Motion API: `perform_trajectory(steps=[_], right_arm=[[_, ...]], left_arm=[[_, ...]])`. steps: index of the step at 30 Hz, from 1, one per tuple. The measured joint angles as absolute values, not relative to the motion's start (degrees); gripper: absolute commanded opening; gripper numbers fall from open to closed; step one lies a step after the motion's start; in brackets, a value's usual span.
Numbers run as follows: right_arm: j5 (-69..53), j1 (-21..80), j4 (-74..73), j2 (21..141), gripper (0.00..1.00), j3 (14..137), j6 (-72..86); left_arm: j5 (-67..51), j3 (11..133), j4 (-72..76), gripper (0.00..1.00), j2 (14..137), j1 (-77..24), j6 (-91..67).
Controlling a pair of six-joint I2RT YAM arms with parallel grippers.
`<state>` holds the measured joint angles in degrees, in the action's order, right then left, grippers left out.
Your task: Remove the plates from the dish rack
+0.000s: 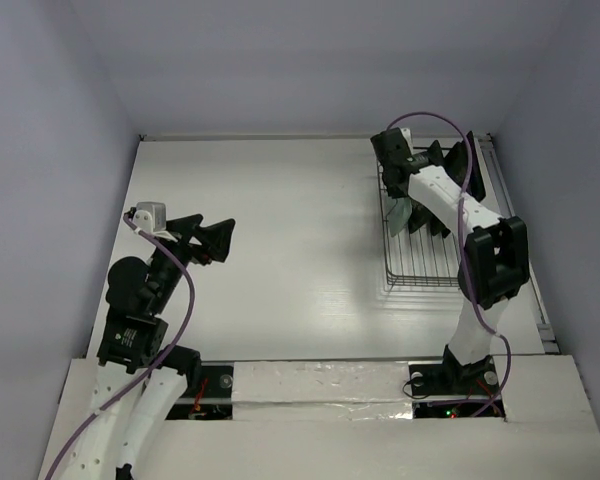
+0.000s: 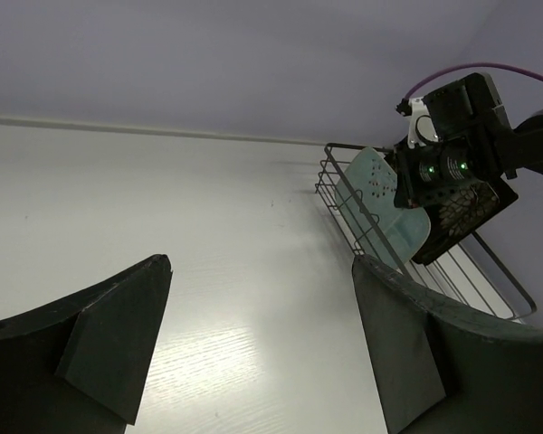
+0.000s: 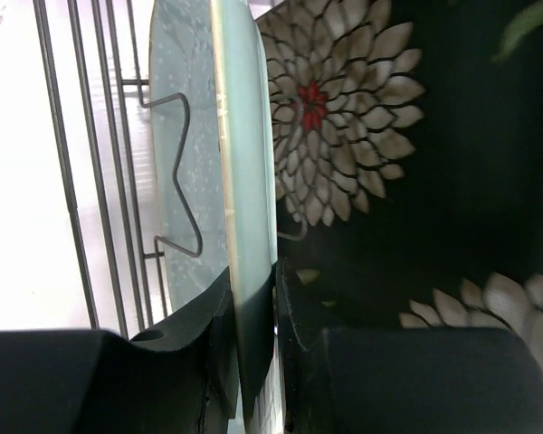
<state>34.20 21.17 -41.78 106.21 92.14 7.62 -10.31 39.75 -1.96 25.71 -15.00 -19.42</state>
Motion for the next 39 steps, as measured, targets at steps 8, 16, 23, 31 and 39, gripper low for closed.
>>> perform_trajectory(steps=[8,16,23,31,39], right_arm=[[39.83,22.74,-43.55,104.07,0.00,95.13,6.15],[42.63,27.38,-45.15,93.08,0.00,98.41,6.52],[34.48,34.52,-38.81,87.92,0.00,99.57,11.70],[15.42,43.31,-23.22,106.67,0.00,104.73,24.10],[-0.36,46.59,-13.19,128.29,0.00,113.30,39.59]], left_arm=[[-9.52,39.75,-2.04,0.81,25.26,-15.66,-19.42],[-8.73,39.75,-2.94,0.81,25.21,-15.81,-19.44],[-8.08,39.75,-2.98,0.79,25.21,-15.81,-19.46],[-6.79,39.75,-3.79,0.75,25.23,-15.81,-19.53],[-5.54,39.77,-4.40,0.74,25.26,-15.81,-19.53]])
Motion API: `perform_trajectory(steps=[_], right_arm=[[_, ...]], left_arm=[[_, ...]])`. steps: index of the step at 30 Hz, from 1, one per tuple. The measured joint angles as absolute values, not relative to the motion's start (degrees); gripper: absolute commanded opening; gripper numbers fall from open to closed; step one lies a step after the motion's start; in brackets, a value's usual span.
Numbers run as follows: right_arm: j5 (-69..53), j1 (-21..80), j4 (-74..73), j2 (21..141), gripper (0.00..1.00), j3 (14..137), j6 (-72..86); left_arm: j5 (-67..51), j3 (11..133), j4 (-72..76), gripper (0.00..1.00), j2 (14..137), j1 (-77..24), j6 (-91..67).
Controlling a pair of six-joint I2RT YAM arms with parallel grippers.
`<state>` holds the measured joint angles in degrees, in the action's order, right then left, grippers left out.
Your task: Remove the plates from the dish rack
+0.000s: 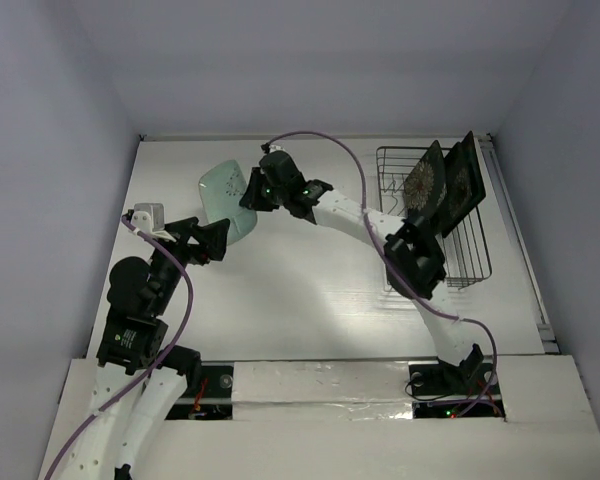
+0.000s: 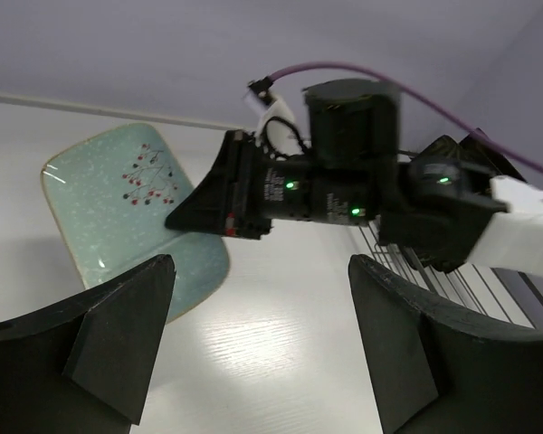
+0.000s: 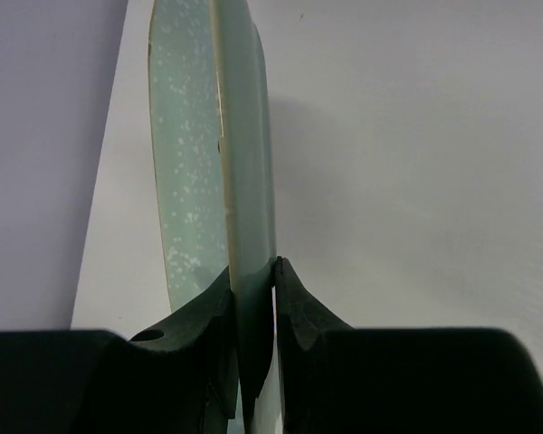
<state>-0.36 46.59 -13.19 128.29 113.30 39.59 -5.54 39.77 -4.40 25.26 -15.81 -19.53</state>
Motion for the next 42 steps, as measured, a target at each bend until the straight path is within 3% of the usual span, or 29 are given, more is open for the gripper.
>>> perform_trajectory(steps=[11,15,22,23,25,26,29,42], right_arm=[[-5.67,46.11,-4.60,143.59,0.04,121.84,54.13],[-7.22,46.30,-2.98,146.76,0.11,122.19,57.41],[-8.01,46.70,-1.23,147.89,0.47,121.73,59.77],[-8.10,46.76,-0.10,147.83,0.60,121.43,60.03],[-8.38,46.89,1.48,147.44,0.71,120.22,60.07],[-8.43,46.96,1.48,147.35,0.82,119.85,59.81],[-8.56,47.07,0.82,147.06,1.00,119.74,58.15],[0.12,47.77,-10.94,135.72,1.00,112.46,44.31]], left_arm=[[-5.52,39.77,-4.51,0.74,25.34,-16.34,-19.51],[-5.52,39.77,-4.51,0.74,25.52,-16.43,-19.53],[-5.52,39.77,-4.54,0.74,25.69,-16.43,-19.53],[-5.54,39.77,-4.54,0.74,25.69,-16.43,-19.51],[-5.56,39.77,-4.51,0.74,25.69,-16.43,-19.53],[-5.56,39.77,-4.54,0.74,25.69,-16.43,-19.53],[-5.54,39.77,-4.54,0.74,25.69,-16.43,-19.53],[-5.45,39.77,-4.56,0.74,25.67,-16.40,-19.42]])
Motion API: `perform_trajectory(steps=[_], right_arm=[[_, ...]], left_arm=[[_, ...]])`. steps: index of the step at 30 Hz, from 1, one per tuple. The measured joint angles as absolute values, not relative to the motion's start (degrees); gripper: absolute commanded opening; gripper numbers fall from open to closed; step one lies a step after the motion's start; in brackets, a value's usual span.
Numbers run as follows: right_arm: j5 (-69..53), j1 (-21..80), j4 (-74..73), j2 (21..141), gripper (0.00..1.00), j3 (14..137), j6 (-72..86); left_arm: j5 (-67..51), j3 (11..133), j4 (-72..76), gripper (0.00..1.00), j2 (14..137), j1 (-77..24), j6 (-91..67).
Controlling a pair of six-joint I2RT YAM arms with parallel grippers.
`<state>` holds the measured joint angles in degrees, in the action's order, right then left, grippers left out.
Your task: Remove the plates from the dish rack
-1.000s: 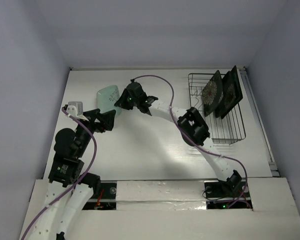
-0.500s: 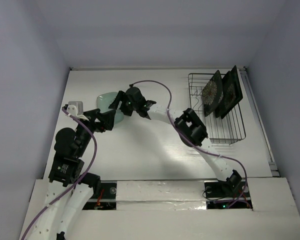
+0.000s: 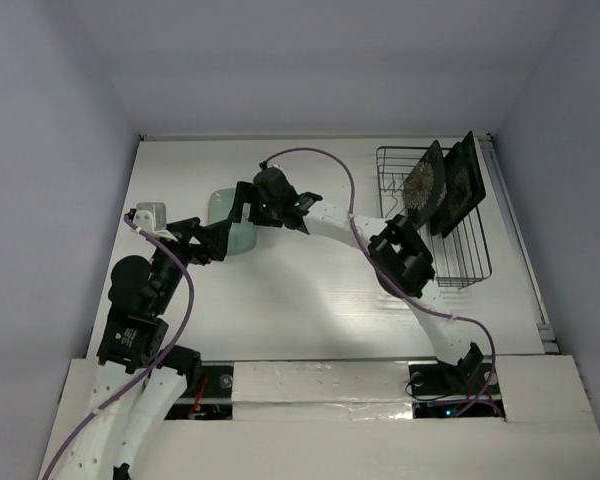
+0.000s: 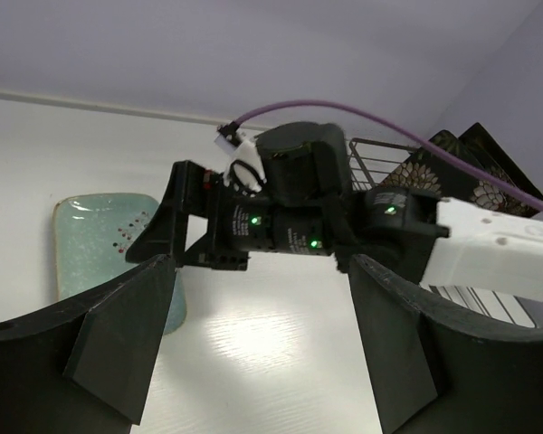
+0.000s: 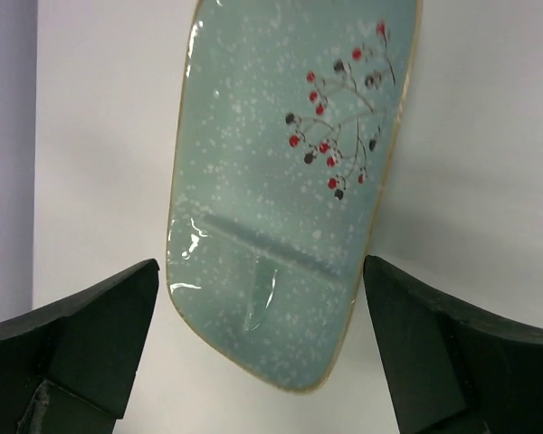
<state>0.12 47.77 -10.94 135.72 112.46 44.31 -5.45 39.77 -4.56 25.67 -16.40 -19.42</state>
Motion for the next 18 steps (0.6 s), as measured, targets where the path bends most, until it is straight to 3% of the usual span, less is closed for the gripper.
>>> perform_trajectory(steps=[6,10,11,12,18], right_arm=[[3.31,47.75,-15.42,133.19,0.99,117.27,37.19],[4.27,47.72,-15.88,131.98,0.76,116.40,35.29],[4.40,47.72,-16.08,131.90,0.62,116.09,35.16],[4.58,47.72,-16.14,131.90,0.55,115.77,34.83],[5.72,47.72,-17.67,132.57,0.52,114.91,34.92]], left_arm=[[-5.26,39.77,-4.56,0.74,25.58,-16.40,-19.35],[-5.19,39.77,-4.58,0.74,25.56,-16.40,-19.35],[-5.17,39.77,-4.58,0.73,25.58,-16.40,-19.35],[-5.13,39.77,-4.58,0.74,25.58,-16.40,-19.35],[-5.08,39.77,-4.58,0.74,25.56,-16.40,-19.35]])
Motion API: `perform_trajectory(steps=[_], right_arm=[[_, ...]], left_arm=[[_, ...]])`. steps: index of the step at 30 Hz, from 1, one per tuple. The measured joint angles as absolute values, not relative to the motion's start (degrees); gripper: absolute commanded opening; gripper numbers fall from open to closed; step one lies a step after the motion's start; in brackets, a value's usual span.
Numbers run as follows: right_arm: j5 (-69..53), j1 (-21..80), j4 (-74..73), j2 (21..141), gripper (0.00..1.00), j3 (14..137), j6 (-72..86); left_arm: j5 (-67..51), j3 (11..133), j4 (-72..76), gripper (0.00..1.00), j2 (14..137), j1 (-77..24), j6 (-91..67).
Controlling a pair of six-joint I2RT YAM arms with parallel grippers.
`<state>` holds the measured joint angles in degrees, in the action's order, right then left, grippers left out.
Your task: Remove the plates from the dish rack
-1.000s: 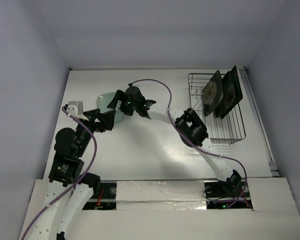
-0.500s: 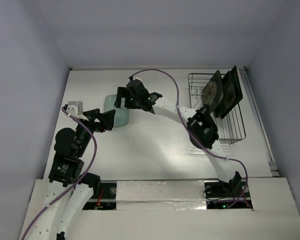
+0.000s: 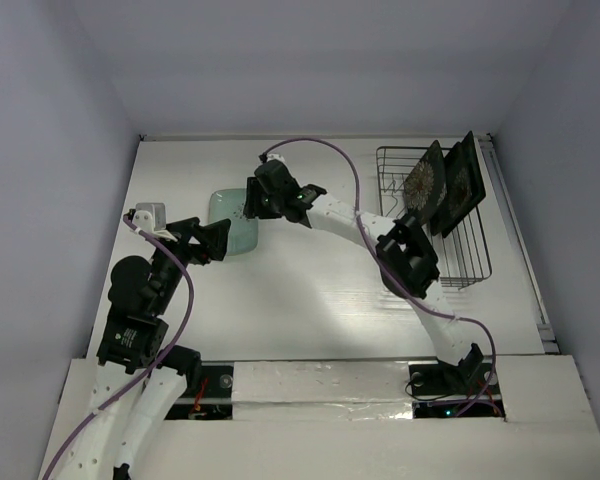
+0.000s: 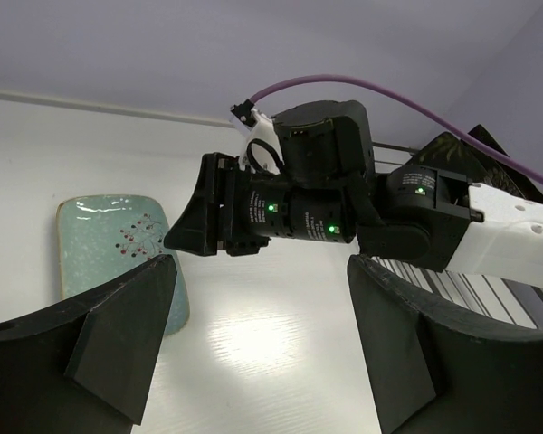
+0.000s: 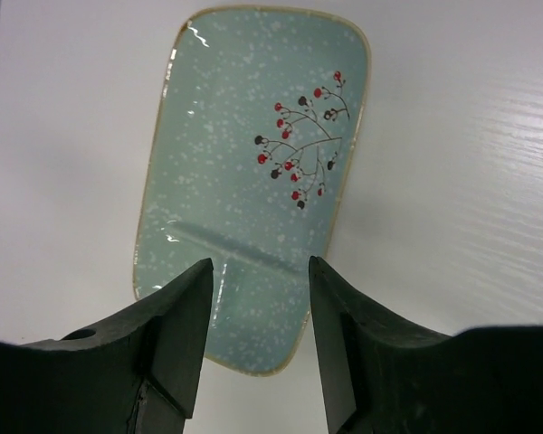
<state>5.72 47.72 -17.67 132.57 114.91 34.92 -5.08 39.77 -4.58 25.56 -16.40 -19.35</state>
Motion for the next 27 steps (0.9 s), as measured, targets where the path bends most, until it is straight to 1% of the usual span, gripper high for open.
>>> perform_trajectory(steps=[2,9,12,16,18,20,22,24,27], right_arm=[[6.35,47.72,-18.17,132.99,0.54,114.91,35.00],[8.19,47.72,-20.91,133.21,0.56,114.69,36.14],[5.91,47.72,-18.20,133.10,0.59,111.20,37.50],[1.91,47.72,-17.12,133.29,0.59,105.95,39.94],[0.25,47.72,-15.86,133.67,0.54,105.91,40.95],[-0.99,47.72,-14.46,133.67,0.39,105.93,41.60],[-2.07,47.72,-13.28,133.78,0.35,106.02,42.30],[-3.14,47.72,-13.15,134.65,0.34,107.07,42.35],[-5.06,47.70,-13.72,138.41,0.28,112.07,42.00]], left_arm=[[-5.08,39.77,-4.58,0.73,25.56,-16.40,-19.35],[-5.15,39.77,-4.58,0.73,25.56,-16.40,-19.35],[-5.34,39.77,-4.58,0.73,25.43,-16.40,-19.38],[-5.43,39.77,-4.58,0.73,24.91,-16.40,-19.38],[-5.48,39.77,-4.58,0.73,24.58,-16.40,-19.38],[-5.50,39.77,-4.56,0.73,24.34,-16.40,-19.38],[-5.50,39.77,-4.58,0.73,24.18,-16.43,-19.38],[-5.50,39.77,-4.58,0.73,24.14,-16.43,-19.38],[-5.50,39.77,-4.58,0.73,24.14,-16.43,-19.38]])
